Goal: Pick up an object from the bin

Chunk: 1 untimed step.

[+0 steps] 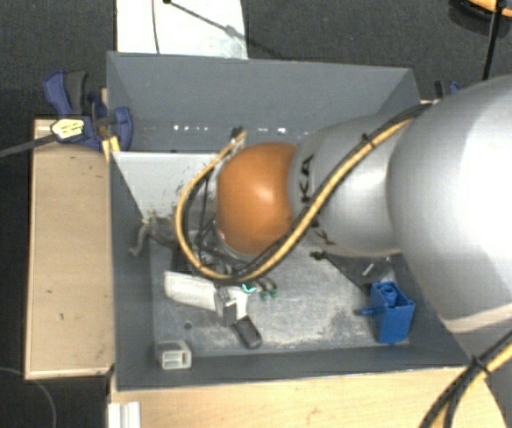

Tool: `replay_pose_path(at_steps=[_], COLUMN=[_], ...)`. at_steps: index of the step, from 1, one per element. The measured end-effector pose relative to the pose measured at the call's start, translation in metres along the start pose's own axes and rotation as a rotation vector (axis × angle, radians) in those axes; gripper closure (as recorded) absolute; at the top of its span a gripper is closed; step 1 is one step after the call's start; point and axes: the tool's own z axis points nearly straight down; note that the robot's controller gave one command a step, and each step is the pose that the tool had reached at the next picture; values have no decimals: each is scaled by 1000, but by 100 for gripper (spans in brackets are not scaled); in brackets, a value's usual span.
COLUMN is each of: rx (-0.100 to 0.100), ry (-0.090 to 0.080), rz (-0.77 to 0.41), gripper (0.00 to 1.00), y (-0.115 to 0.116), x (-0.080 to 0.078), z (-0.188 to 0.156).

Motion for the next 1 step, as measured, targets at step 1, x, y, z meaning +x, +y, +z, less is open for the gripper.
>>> replay_pose_path(at_steps=[1], rx=[-1], ry=[-4], rz=[-121], gripper=[0], y=[13], x=[-6], z=[4])
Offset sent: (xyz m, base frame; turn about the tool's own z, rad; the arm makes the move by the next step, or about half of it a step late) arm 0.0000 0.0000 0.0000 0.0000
